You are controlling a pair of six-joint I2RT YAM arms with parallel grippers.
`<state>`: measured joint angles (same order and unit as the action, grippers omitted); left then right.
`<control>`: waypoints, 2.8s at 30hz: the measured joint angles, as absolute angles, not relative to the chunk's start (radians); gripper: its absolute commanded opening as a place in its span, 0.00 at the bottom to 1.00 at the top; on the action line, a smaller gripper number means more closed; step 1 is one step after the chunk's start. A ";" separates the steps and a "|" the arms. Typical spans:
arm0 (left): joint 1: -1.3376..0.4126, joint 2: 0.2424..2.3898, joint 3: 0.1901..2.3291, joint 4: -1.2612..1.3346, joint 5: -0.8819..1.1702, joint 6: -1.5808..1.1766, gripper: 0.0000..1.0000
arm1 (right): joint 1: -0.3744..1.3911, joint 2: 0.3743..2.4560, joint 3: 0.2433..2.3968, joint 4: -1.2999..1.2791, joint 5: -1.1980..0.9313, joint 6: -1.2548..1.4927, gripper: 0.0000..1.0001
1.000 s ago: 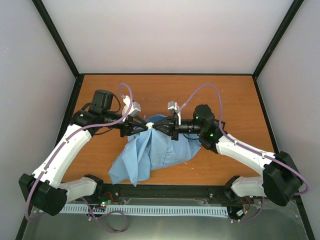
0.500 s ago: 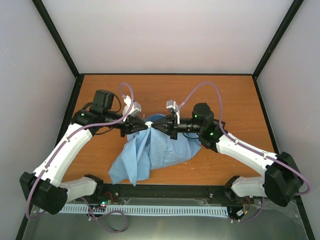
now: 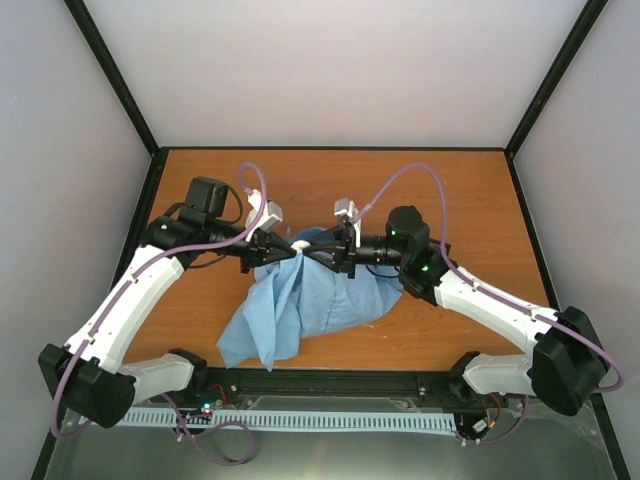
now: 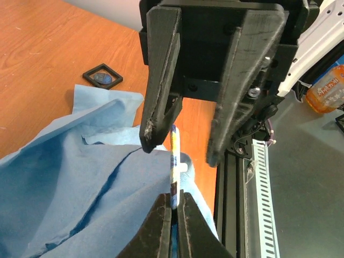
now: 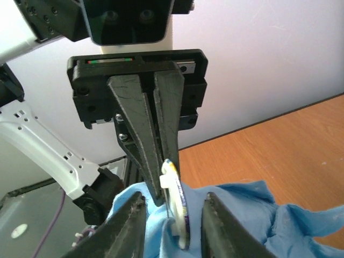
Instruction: Remove the brooch from the garment
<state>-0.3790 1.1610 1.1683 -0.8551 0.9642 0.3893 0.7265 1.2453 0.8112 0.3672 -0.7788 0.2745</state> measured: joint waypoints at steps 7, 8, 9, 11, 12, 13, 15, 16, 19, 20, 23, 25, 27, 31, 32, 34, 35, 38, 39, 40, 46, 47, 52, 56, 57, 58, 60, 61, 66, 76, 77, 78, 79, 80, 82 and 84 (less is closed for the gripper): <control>-0.379 1.204 1.246 -0.855 0.969 0.311 0.01 | 0.714 1.210 0.792 0.468 -0.724 0.377 0.64; -0.379 1.221 1.282 -0.857 0.968 0.298 0.01 | 0.704 1.198 0.785 0.490 -0.712 0.398 0.65; -0.379 1.242 1.325 -0.862 0.966 0.291 0.01 | 0.688 1.184 0.780 0.519 -0.694 0.420 0.66; -0.379 1.300 1.452 -0.876 0.946 0.289 0.01 | 0.657 1.163 0.780 0.567 -0.660 0.453 0.66; -0.379 1.327 1.509 -0.879 0.930 0.295 0.01 | 0.643 1.152 0.781 0.590 -0.640 0.463 0.66; -0.379 1.351 1.564 -0.883 0.911 0.305 0.01 | 0.634 1.144 0.781 0.603 -0.624 0.469 0.65; -0.379 1.392 1.659 -0.883 0.859 0.335 0.01 | 0.624 1.132 0.785 0.624 -0.594 0.473 0.65; -0.378 1.403 1.687 -0.883 0.834 0.354 0.01 | 0.623 1.128 0.786 0.632 -0.583 0.472 0.65; -0.378 1.405 1.703 -0.890 0.798 0.402 0.01 | 0.623 1.121 0.786 0.645 -0.572 0.471 0.65; -0.378 1.405 1.699 -0.892 0.799 0.411 0.01 | 0.623 1.118 0.784 0.651 -0.570 0.471 0.65; -0.379 1.391 1.654 -0.891 0.821 0.420 0.01 | 0.623 1.103 0.753 0.694 -0.568 0.471 0.65; -0.381 1.367 1.588 -0.891 0.845 0.414 0.01 | 0.625 1.095 0.721 0.729 -0.563 0.472 0.65; -0.384 1.343 1.522 -0.891 0.873 0.398 0.01 | 0.637 1.096 0.693 0.754 -0.553 0.470 0.65; -0.389 1.306 1.435 -0.882 0.935 0.329 0.01 | 0.678 1.119 0.682 0.791 -0.548 0.468 0.66; -0.389 1.301 1.425 -0.876 0.949 0.311 0.01 | 0.687 1.128 0.682 0.806 -0.550 0.469 0.65; -0.389 1.284 1.406 -0.854 0.980 0.267 0.01 | 0.702 1.149 0.681 0.838 -0.554 0.475 0.62; -0.389 1.277 1.400 -0.844 0.992 0.249 0.01 | 0.707 1.159 0.679 0.858 -0.559 0.481 0.60; -0.389 1.250 1.382 -0.808 1.026 0.190 0.01 | 0.715 1.184 0.666 0.923 -0.577 0.510 0.53; -0.389 1.243 1.380 -0.799 1.036 0.176 0.01 | 0.719 1.193 0.659 0.952 -0.581 0.526 0.51; -0.389 1.237 1.377 -0.791 1.047 0.163 0.01 | 0.721 1.199 0.654 0.973 -0.582 0.535 0.51; -0.389 1.218 1.350 -0.749 1.103 0.094 0.01 | 0.741 1.241 0.636 1.056 -0.579 0.588 0.48; -0.389 1.218 1.346 -0.747 1.108 0.087 0.01 | 0.745 1.244 0.636 1.057 -0.579 0.591 0.45; -0.389 1.214 1.328 -0.730 1.117 0.063 0.01 | 0.758 1.246 0.641 1.047 -0.564 0.592 0.33; -0.389 1.207 1.321 -0.723 1.118 0.061 0.01 | 0.764 1.246 0.653 1.033 -0.547 0.589 0.22; -0.389 1.206 1.321 -0.723 1.118 0.061 0.01 | 0.767 1.246 0.656 1.027 -0.540 0.588 0.20; -0.389 1.206 1.321 -0.721 1.118 0.061 0.01 | 0.770 1.246 0.659 1.019 -0.532 0.584 0.19; -0.389 1.206 1.321 -0.721 1.114 0.063 0.01 | 0.779 1.246 0.663 1.005 -0.512 0.580 0.18; -0.389 1.206 1.321 -0.721 1.111 0.066 0.01 | 0.783 1.246 0.665 0.995 -0.504 0.574 0.18; -0.389 1.207 1.321 -0.722 1.097 0.083 0.01 | 0.801 1.246 0.673 0.960 -0.472 0.559 0.15; -0.389 1.207 1.321 -0.726 1.069 0.126 0.01 | 0.814 1.246 0.674 0.941 -0.435 0.550 0.08; -0.389 1.207 1.321 -0.729 1.064 0.138 0.01 | 0.815 1.246 0.675 0.934 -0.430 0.550 0.08; -0.388 1.207 1.321 -0.733 1.057 0.149 0.01 | 0.817 1.246 0.677 0.926 -0.426 0.548 0.08; -0.388 1.207 1.321 -0.736 1.050 0.160 0.01 | 0.819 1.246 0.678 0.918 -0.421 0.546 0.07; -0.387 1.207 1.321 -0.739 1.045 0.170 0.01 | 0.820 1.246 0.681 0.910 -0.418 0.544 0.07; -0.386 1.207 1.321 -0.744 1.038 0.187 0.01 | 0.822 1.246 0.683 0.897 -0.412 0.541 0.07; -0.386 1.207 1.321 -0.753 1.030 0.204 0.01 | 0.824 1.246 0.685 0.884 -0.408 0.538 0.06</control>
<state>-0.3862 1.2068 1.3209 -0.7528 1.0298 0.2035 0.8238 1.2461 0.6849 0.8845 -0.4080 0.5381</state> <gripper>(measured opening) 0.037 0.074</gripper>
